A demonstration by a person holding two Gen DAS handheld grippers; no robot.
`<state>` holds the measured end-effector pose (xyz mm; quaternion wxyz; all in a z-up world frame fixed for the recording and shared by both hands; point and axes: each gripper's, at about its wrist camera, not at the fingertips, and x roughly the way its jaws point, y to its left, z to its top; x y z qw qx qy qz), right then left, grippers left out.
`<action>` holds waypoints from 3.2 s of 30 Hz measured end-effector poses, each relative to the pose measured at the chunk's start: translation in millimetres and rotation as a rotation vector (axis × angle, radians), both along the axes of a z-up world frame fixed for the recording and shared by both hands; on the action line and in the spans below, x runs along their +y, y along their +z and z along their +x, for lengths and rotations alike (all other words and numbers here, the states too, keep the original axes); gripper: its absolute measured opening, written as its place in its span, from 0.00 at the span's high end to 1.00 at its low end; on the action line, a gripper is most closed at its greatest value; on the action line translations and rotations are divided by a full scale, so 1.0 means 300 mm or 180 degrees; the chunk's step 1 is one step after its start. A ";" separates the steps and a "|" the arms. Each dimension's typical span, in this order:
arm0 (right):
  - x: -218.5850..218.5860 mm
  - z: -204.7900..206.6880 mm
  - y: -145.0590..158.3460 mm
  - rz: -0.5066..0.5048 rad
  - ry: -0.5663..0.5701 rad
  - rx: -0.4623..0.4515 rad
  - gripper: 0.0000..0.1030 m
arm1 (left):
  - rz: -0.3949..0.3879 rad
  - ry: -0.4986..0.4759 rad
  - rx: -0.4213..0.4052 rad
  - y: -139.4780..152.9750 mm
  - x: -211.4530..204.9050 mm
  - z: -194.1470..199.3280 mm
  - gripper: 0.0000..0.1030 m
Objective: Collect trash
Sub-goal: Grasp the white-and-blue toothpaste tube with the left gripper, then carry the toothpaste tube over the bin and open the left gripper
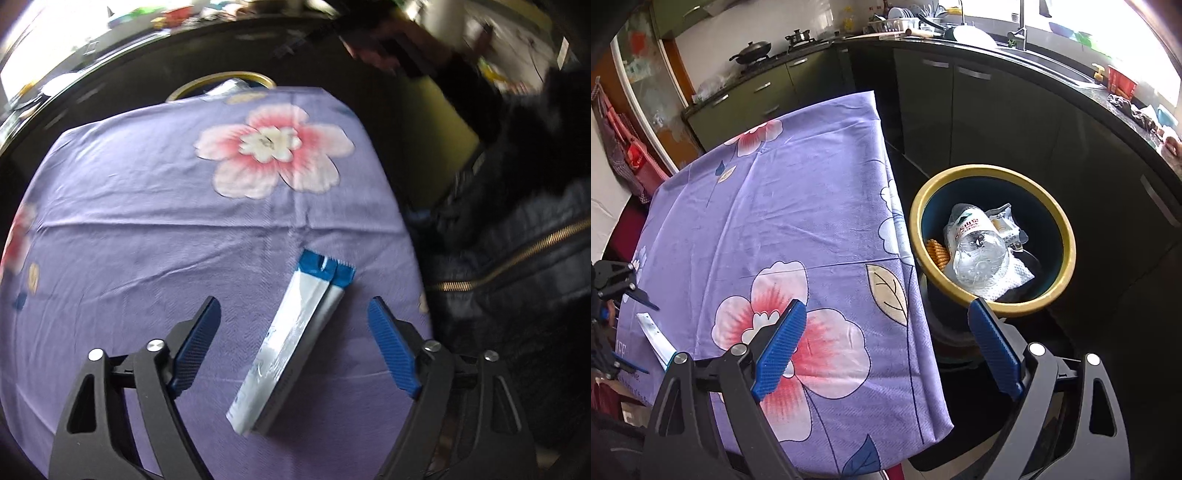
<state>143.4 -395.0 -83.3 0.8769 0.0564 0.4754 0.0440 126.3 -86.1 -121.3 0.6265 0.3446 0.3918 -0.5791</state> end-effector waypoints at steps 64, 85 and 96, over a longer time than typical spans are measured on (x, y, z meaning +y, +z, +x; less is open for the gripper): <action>-0.590 -0.314 -0.143 0.1052 -0.0841 -0.0609 0.12 | -0.0464 0.1703 0.0470 0.282 -1.042 0.324 0.78; -0.592 -0.342 -0.148 0.0992 -0.0964 -0.0509 0.11 | 0.0011 0.1907 0.0440 0.003 -1.415 0.718 0.55; -0.526 -0.343 -0.098 0.0926 -0.0833 -0.0583 0.10 | -0.0907 0.2158 0.0281 0.219 -1.097 0.554 0.27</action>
